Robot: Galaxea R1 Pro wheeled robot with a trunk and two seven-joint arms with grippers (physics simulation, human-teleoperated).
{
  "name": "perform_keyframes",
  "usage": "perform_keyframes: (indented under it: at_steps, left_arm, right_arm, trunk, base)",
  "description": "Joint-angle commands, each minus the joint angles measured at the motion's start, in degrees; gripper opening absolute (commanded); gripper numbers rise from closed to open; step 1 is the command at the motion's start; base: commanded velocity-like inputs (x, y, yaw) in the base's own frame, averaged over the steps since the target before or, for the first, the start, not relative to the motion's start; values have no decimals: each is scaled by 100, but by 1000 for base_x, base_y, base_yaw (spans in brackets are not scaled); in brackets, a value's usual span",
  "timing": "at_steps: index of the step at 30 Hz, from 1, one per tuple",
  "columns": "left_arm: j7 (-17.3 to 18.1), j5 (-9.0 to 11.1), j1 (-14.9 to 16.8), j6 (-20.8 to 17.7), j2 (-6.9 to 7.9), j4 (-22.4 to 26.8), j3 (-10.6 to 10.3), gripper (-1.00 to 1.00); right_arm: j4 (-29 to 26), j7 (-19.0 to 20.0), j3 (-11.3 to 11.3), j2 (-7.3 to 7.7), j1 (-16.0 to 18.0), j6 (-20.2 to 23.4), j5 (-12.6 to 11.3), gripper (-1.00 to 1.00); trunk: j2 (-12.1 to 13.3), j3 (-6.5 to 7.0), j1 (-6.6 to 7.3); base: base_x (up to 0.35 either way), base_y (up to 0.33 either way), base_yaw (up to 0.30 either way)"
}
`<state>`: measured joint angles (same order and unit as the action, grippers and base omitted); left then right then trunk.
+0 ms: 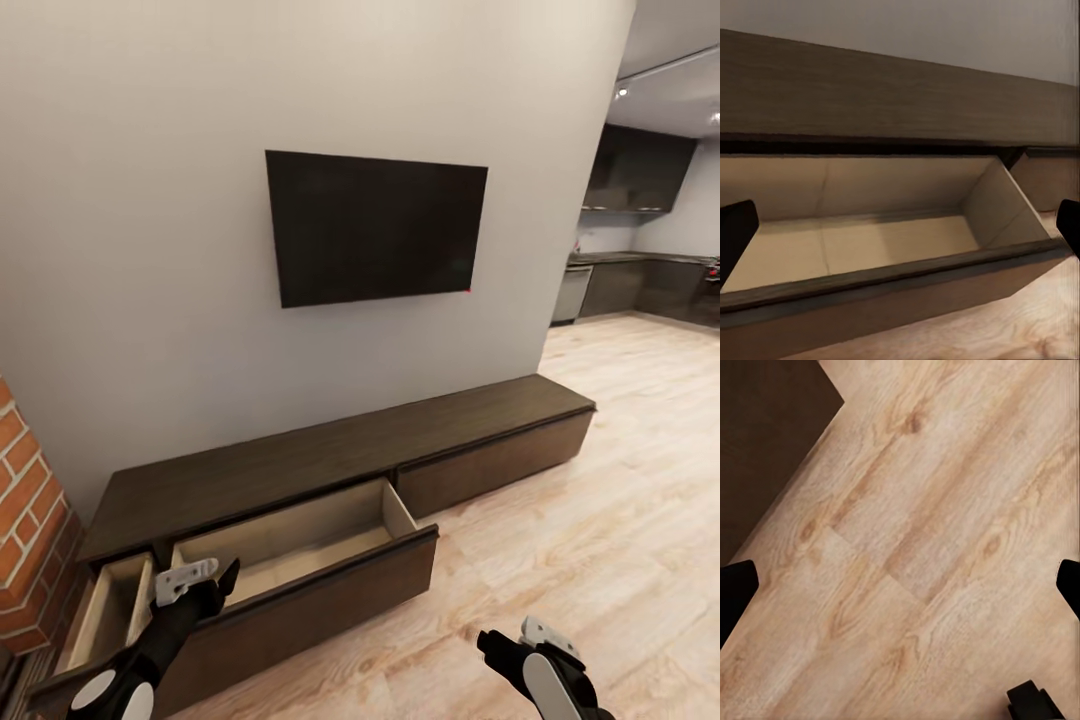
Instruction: Place each of the two pumpkins and all three candles from the living room inside a cabinet in the living room (use any cabinet), then make sure every cabinet is closed, and position the cauldron so it is next to a table in the living room.
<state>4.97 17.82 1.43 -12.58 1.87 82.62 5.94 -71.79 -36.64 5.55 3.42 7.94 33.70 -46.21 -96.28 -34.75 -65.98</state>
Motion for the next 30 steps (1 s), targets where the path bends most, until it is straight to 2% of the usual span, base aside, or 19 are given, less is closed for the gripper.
perform_keyframes:
  at_steps: [1, 12, 14, 17, 20, 26, 30]
  left_arm:
    - [24, 55, -6, -42, -2, 14, 11, 100]
    - [23, 43, -53, -42, 7, 56, -3, 100]
    - [27, 40, -54, -42, 22, 54, -88, 100]
    - [18, 39, -55, -42, 38, 37, -325, 100]
    - [11, 31, -55, -42, 46, 19, -511, 100]
    - [7, 13, -55, -42, 56, -9, -686, 100]
    - [5, 5, -55, -42, 58, -28, -805, 100]
  right_arm:
    - [-5, -55, 16, 7, 6, 5, -49, 100]
    - [7, -54, 5, 15, 6, 5, -54, 100]
    - [7, -54, 4, 12, 6, 2, -54, 100]
    - [11, -54, 1, 11, 6, -75, -46, 100]
    - [146, -59, 19, 26, 6, -495, -16, 100]
    - [332, -64, 53, 46, 6, -800, 46, 100]
    - [365, -52, 65, 43, 6, -860, 200, 100]
  trunk:
    - [-3, 0, 0]
    - [438, 266, 242]
    - [518, 315, 286]
    - [639, 387, 352]
    - [759, 460, 418]
    - [1000, 602, 549]
    - [1160, 682, 637]
  base:
    - [-1, 1, -239]
    - [0, 0, -239]
    - [0, 0, -239]
    - [0, 0, -239]
    - [0, 0, -239]
    - [0, 0, -215]
    - [0, 0, -75]
